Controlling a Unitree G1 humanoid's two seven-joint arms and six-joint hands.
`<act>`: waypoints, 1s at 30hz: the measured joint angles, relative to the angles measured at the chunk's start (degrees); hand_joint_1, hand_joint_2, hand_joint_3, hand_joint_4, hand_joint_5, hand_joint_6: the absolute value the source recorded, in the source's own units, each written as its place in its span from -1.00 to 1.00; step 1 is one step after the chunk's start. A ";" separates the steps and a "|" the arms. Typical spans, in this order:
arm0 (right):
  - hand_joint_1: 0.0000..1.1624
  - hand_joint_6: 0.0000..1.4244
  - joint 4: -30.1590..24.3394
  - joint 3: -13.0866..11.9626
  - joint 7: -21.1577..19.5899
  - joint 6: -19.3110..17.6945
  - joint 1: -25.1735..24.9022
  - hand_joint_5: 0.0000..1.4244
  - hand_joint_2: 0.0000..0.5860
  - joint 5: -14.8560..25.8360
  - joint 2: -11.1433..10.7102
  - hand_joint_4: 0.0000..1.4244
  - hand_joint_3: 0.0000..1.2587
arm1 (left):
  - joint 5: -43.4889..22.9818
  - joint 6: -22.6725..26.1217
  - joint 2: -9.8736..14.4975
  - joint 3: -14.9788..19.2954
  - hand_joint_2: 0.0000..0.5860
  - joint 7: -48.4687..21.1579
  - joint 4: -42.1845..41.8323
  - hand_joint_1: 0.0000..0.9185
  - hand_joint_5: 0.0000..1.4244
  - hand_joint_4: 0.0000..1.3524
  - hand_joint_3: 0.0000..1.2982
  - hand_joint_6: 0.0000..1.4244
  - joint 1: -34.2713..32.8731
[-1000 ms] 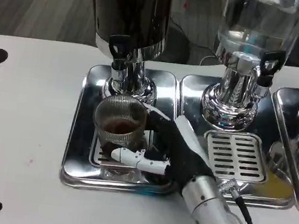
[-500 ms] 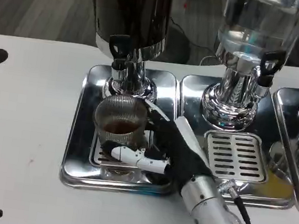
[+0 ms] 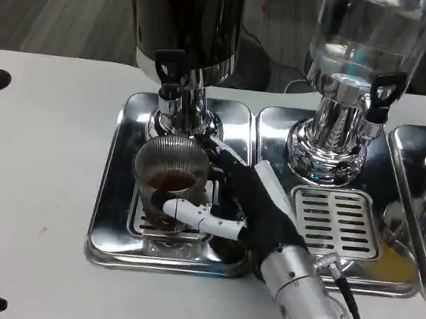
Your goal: Grasp the cup under the faucet to collect the drink, then remove the cup.
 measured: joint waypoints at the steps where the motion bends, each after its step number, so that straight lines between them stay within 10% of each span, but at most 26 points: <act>1: 0.14 -0.91 0.20 0.00 0.07 -0.15 -0.06 -0.70 -0.68 0.04 0.00 -0.78 -0.78 | -0.01 0.20 0.01 0.00 -0.54 -0.13 0.00 -0.99 -0.40 -0.49 -0.37 -0.12 -0.15; 30: 0.16 -0.79 3.55 -0.31 -0.14 -4.22 -0.85 -0.54 -0.67 0.43 1.34 -0.57 -0.52 | -0.05 2.32 0.41 -0.21 -0.52 -1.68 0.05 -0.99 -0.40 -0.49 -0.37 -0.11 -2.21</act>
